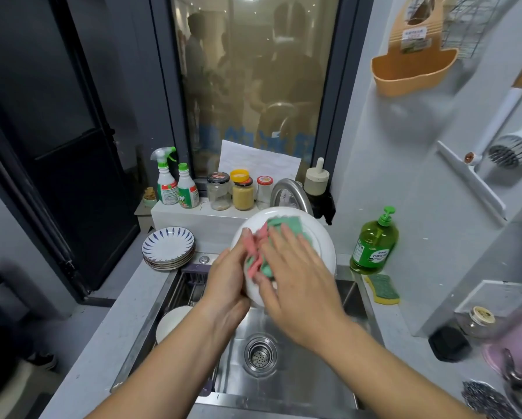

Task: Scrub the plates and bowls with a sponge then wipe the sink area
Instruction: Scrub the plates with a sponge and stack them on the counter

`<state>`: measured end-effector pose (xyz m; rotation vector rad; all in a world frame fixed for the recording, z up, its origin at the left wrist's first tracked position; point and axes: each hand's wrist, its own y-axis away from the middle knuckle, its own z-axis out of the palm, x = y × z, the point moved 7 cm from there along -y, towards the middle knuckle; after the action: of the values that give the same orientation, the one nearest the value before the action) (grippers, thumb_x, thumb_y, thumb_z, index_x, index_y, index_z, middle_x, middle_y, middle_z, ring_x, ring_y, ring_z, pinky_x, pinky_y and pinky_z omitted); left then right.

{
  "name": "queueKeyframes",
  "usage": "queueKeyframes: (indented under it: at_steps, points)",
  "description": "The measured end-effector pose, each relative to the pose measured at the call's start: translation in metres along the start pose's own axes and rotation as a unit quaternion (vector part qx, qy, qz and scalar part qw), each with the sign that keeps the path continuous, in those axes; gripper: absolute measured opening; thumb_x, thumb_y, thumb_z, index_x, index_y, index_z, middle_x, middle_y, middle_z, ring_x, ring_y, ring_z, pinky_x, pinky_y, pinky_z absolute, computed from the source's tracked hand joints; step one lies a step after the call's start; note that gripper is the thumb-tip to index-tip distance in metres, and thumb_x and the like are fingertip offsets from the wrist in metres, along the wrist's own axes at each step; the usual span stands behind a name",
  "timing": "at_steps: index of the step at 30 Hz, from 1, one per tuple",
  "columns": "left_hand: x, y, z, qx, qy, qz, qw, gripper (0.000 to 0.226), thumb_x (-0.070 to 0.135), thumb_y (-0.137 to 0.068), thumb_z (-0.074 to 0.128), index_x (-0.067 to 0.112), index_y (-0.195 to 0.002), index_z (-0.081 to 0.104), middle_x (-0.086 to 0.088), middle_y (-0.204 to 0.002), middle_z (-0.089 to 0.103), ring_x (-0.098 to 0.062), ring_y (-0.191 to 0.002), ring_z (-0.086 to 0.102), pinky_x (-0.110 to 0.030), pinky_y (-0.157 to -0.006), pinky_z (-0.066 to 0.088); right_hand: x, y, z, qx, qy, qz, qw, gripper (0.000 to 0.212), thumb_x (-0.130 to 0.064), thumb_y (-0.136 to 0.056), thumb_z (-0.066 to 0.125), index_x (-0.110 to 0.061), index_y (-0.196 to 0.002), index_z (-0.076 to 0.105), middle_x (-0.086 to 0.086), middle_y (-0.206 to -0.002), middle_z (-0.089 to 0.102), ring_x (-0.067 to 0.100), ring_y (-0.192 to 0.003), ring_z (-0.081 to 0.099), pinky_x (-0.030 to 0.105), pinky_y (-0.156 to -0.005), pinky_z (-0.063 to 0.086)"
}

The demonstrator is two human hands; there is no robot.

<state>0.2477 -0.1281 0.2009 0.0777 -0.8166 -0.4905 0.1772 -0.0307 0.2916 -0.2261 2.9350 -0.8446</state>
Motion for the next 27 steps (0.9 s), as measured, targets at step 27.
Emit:
queueKeyframes:
  at_steps: [27]
  points:
    - [0.005, 0.024, 0.008, 0.081, -0.003, 0.083, 0.993, 0.043, 0.033, -0.096, 0.067, 0.009, -0.131, 0.062, -0.015, -0.119, 0.075, -0.032, -0.111, 0.072, -0.055, -0.098, 0.056, 0.060, 0.024, 0.047, 0.171, -0.599, 0.452, 0.639, 0.054, -0.008, -0.091, 0.070, -0.016, -0.134, 0.038, -0.007, -0.112, 0.061, -0.016, -0.081, 0.062, 0.005, -0.076, 0.048]
